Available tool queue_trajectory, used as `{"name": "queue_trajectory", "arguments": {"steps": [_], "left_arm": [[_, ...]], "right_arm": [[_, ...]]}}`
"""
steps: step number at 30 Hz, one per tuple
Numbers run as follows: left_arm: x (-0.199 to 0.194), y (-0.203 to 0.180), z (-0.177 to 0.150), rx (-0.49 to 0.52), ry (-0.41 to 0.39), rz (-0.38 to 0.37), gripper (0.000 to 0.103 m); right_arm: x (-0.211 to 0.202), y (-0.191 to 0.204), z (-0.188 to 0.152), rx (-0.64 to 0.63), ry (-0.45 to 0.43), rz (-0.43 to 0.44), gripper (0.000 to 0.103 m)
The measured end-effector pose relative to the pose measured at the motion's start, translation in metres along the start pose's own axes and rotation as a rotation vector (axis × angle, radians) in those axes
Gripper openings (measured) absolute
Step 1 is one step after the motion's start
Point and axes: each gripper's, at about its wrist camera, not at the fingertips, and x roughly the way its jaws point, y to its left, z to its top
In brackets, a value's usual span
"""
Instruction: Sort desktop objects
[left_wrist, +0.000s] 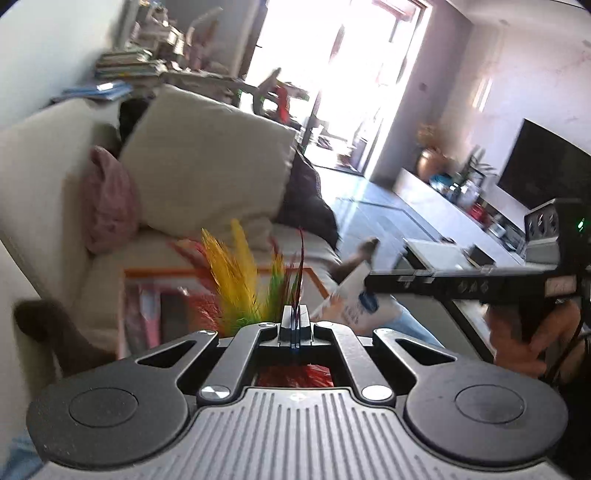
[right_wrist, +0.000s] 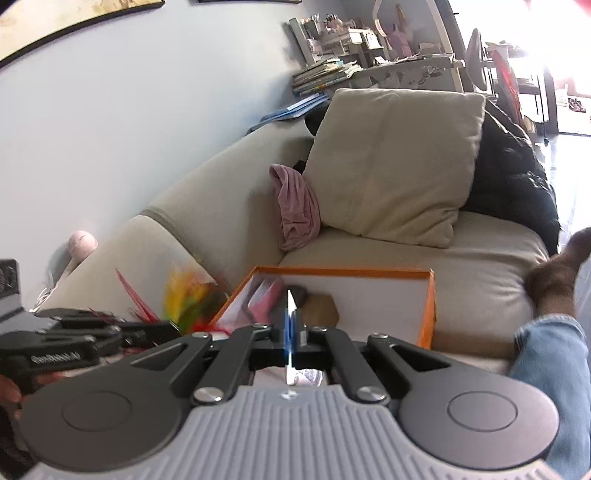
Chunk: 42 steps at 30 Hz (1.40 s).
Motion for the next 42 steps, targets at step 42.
{"name": "queue_trajectory", "arguments": {"steps": [42], "left_arm": [[0.117,0.031,0.011,-0.028,0.191,0.015,0.0]], "right_arm": [[0.11,-0.06,0.0,0.025,0.08,-0.184,0.023]]}}
